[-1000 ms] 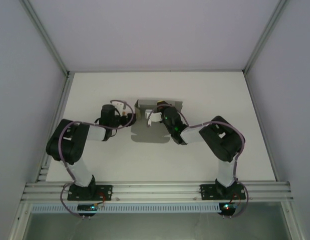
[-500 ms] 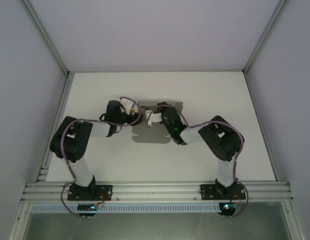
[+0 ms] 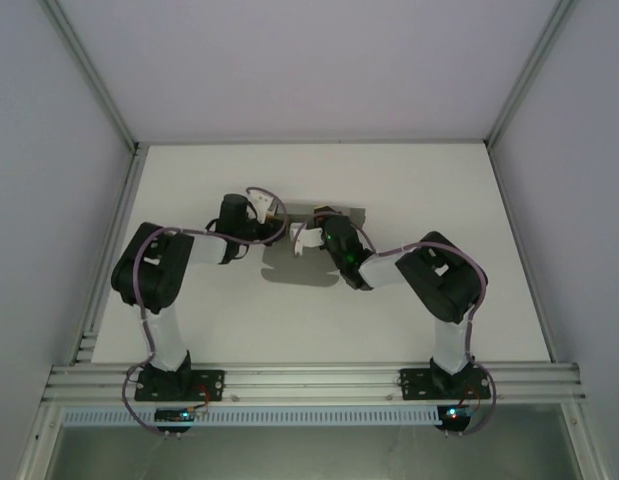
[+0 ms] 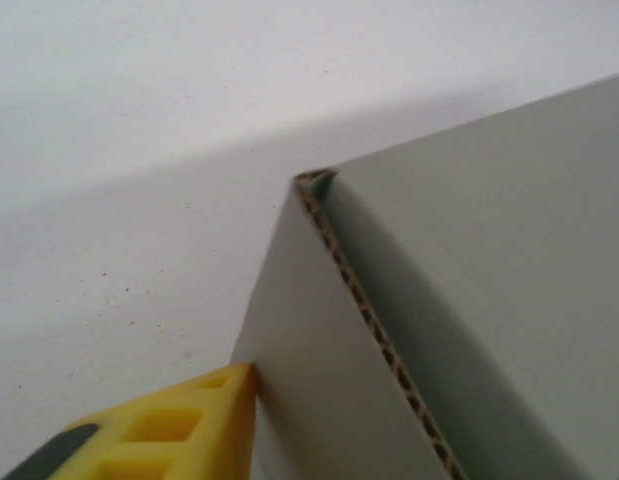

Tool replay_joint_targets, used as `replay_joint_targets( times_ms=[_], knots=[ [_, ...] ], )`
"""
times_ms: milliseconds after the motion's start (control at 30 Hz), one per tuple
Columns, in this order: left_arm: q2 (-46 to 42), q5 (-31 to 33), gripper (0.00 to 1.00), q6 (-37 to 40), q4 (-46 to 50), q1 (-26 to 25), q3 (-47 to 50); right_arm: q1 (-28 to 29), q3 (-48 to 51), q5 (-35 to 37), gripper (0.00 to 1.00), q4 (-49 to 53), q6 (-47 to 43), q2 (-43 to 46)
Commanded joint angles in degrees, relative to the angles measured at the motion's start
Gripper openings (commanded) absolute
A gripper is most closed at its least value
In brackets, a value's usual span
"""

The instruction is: Assemble paper box

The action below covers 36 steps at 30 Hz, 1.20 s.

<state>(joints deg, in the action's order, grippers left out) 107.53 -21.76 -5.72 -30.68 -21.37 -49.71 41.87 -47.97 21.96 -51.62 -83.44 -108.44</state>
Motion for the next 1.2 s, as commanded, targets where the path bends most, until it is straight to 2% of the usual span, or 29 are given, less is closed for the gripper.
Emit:
replay_joint_targets(
  times_ms=[0, 67, 133, 267, 333, 433, 467, 567, 633, 700, 767, 800, 867, 900, 1000, 1167],
  knots=[
    [2.6, 10.2, 0.30, -2.9, 0.8, -0.4, -3.0, 0.8, -0.4, -2.6, 0.00, 3.1, 1.4, -0.9],
    [4.1, 18.0, 0.28, -4.5, 2.3, -2.1, -4.0, 0.9, -0.6, -2.4, 0.00, 3.9, 2.6, -0.8],
    [5.4, 22.8, 0.13, -6.4, 1.3, -3.6, -4.0, 1.1, -0.8, -1.9, 0.00, 4.7, 4.3, -0.6],
    [8.4, 23.5, 0.15, -10.7, -0.8, -4.2, -4.2, 1.3, -0.7, -1.4, 0.00, 5.9, 6.3, -0.8],
    [8.4, 24.7, 0.00, -11.1, -1.5, -4.8, -3.9, 1.3, -1.0, -0.9, 0.00, 7.2, 7.2, -1.0],
    [6.8, 25.4, 0.00, -10.5, -2.3, -5.1, -2.8, 0.7, -1.6, 0.2, 0.00, 7.3, 10.1, -1.1],
    [6.2, 25.2, 0.00, -10.6, -2.7, -4.9, -2.3, 0.4, -1.9, 1.0, 0.07, 6.5, 11.5, -0.9],
    [3.9, 20.1, 0.00, -11.4, -2.1, -3.6, -1.5, -0.2, -2.7, 4.8, 0.43, 4.5, 16.5, 1.6],
    [2.4, 13.5, 0.00, -12.5, -3.0, -2.1, -0.5, -0.4, -2.7, 5.9, 0.66, 6.1, 20.3, 5.4],
    [1.1, 6.0, 0.00, -14.3, -3.4, -0.3, 0.0, -1.0, -2.8, 6.2, 0.81, 12.6, 26.6, 10.2],
    [0.4, -0.1, 0.00, -14.6, -2.4, 1.2, -0.1, -2.4, -3.2, 2.4, 0.95, 23.6, 35.5, 15.0],
    [0.0, -2.7, 0.00, -14.1, -2.2, 1.7, 0.0, -3.9, -3.8, -1.3, 0.99, 30.5, 41.1, 17.6],
    [-0.7, -5.5, 0.00, -12.6, -3.3, 2.1, 1.1, -7.3, -4.8, -9.5, 0.99, 39.9, 52.2, 21.4],
    [-0.9, -7.4, 0.00, -11.7, -3.7, 2.2, 1.4, -9.7, -5.6, -16.1, 0.99, 44.4, 56.6, 23.2],
    [-0.8, -10.6, 0.00, -10.6, -1.5, 2.2, 0.2, -14.4, -7.3, -30.6, 0.96, 51.0, 63.3, 25.5],
    [0.0, -10.8, 0.00, -12.1, -1.9, 2.3, -0.7, -15.4, -9.9, -37.3, 0.92, 57.0, 67.8, 24.1]
  ],
)
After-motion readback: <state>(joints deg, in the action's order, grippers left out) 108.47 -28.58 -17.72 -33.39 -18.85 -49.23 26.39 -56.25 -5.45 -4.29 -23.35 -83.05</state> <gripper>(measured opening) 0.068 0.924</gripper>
